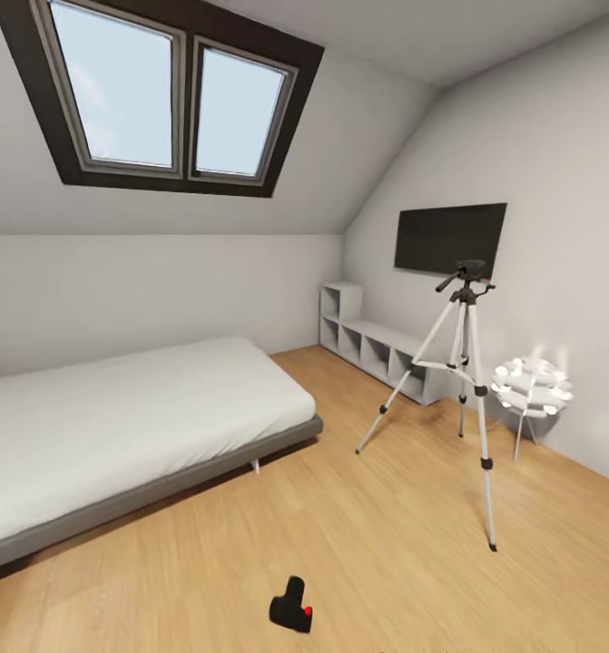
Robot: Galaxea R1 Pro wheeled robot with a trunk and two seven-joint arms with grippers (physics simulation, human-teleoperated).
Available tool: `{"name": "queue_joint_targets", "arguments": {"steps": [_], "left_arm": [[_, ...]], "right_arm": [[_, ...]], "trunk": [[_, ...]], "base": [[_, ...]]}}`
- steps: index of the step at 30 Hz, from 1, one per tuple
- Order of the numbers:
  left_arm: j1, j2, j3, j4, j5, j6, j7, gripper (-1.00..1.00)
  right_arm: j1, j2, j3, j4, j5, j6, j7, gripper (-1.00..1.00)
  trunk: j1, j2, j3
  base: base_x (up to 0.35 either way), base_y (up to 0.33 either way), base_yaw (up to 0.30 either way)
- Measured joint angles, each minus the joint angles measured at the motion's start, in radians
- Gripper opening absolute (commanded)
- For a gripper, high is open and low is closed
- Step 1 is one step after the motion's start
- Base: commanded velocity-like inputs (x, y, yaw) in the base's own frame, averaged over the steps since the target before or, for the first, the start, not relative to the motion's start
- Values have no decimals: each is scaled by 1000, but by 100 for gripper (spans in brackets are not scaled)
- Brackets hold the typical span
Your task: Attach the digital camera to the camera tripod in the bedroom.
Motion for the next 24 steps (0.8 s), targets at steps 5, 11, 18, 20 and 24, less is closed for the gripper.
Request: {"name": "queue_joint_targets", "arguments": {"steps": [5,11,18,20,24], "left_arm": [[0,0,0,0,0,0,0,100],[0,0,0,0,0,0,0,100],[0,0,0,0,0,0,0,100],[0,0,0,0,0,0,0,100],[0,0,0,0,0,0,0,100]], "right_arm": [[0,0,0,0,0,0,0,100],[0,0,0,0,0,0,0,100],[0,1,0,0,0,0,0,100],[0,1,0,0,0,0,0,100],[0,1,0,0,0,0,0,100]], "trunk": [[0,0,2],[0,0,4],[0,0,4],[0,0,4],[0,0,4]], "base": [[0,48,-289],[0,140,-134],[0,242,-16],[0,204,-2],[0,102,-1]]}}
